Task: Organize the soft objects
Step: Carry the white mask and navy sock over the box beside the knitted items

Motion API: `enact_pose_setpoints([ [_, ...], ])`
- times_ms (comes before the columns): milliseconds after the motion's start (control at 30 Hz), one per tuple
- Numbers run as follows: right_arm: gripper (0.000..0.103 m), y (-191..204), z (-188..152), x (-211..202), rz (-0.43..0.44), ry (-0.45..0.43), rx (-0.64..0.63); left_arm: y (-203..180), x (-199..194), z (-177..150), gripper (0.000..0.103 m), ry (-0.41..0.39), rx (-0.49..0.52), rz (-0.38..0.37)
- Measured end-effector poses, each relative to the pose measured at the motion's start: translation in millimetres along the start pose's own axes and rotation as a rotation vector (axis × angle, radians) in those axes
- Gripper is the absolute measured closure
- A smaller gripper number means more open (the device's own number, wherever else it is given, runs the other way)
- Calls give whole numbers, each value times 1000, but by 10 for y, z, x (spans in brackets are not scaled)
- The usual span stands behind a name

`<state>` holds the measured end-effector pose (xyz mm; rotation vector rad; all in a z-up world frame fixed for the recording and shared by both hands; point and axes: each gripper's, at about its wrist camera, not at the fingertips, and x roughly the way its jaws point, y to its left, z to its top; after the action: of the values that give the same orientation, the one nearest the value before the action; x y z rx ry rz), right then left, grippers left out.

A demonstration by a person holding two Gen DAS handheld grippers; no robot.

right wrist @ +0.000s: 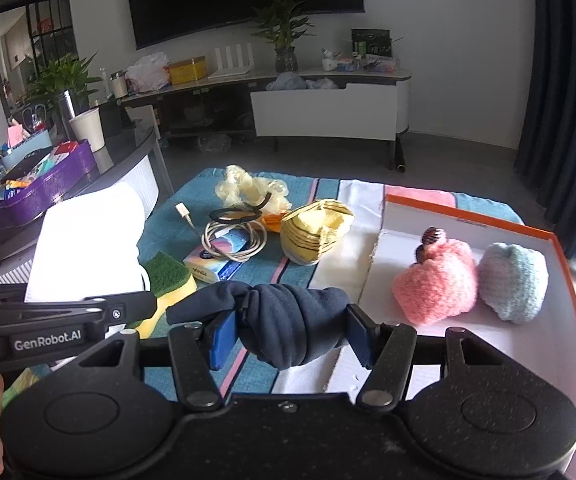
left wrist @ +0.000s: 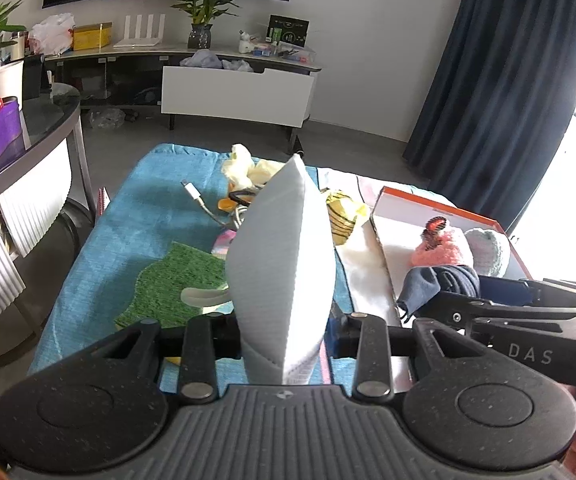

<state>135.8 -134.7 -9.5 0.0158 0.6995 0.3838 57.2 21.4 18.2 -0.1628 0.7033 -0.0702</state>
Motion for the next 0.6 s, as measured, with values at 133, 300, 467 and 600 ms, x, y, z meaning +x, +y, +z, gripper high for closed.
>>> enact_pose_setpoints([
  [133, 33, -53, -26, -96, -14, -8, 20, -82, -15, -13, 67, 4, 7, -5],
  [300, 33, -122, -45, -203, -25, -20, 37, -149, -35, -30, 67, 7, 17, -15],
  [467, 33, -172, -54, -288, -34, -32, 48, -227, -56, -31, 67, 4, 36, -27],
  [600, 33, -229, -67, -342, -45, -36, 59, -270, -55, -40, 67, 4, 46, -36],
])
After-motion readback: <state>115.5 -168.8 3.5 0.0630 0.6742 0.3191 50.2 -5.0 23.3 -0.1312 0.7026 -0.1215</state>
